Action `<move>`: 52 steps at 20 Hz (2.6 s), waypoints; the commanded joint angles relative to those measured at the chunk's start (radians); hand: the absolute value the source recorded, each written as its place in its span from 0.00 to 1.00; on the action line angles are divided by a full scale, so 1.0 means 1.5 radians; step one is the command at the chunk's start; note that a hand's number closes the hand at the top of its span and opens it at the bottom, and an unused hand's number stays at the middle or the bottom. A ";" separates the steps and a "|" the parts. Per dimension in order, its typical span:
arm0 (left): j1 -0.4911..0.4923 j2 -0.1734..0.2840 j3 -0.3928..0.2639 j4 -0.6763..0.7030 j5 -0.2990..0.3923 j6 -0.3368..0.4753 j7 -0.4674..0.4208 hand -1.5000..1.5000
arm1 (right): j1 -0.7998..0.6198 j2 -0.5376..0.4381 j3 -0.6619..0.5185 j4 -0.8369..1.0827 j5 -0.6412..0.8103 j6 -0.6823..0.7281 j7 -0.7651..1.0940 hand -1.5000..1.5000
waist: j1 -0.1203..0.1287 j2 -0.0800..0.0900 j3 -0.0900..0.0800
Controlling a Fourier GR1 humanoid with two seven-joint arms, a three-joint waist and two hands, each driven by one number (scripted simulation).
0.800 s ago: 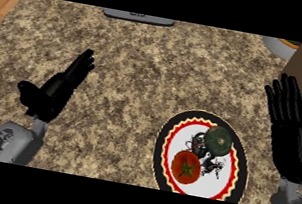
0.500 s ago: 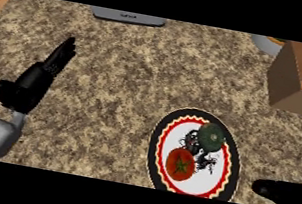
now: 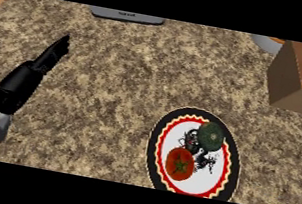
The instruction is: Pick the tomato from the plate and place it in the cardboard box
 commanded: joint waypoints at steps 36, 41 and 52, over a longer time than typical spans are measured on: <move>-0.045 -0.032 0.007 0.004 -0.028 -0.042 0.022 0.50 | -0.205 0.153 0.619 0.053 0.749 0.475 0.789 0.00 | 0.040 0.010 -0.001; -0.030 -0.053 0.016 -0.003 -0.052 -0.032 0.024 0.50 | -0.236 0.278 0.667 0.152 0.808 0.503 0.833 0.00 | 0.035 0.009 0.000; -0.042 -0.062 0.044 -0.013 -0.060 -0.058 0.051 0.50 | -0.242 0.248 0.582 0.196 0.769 0.485 0.800 0.00 | 0.034 0.011 0.001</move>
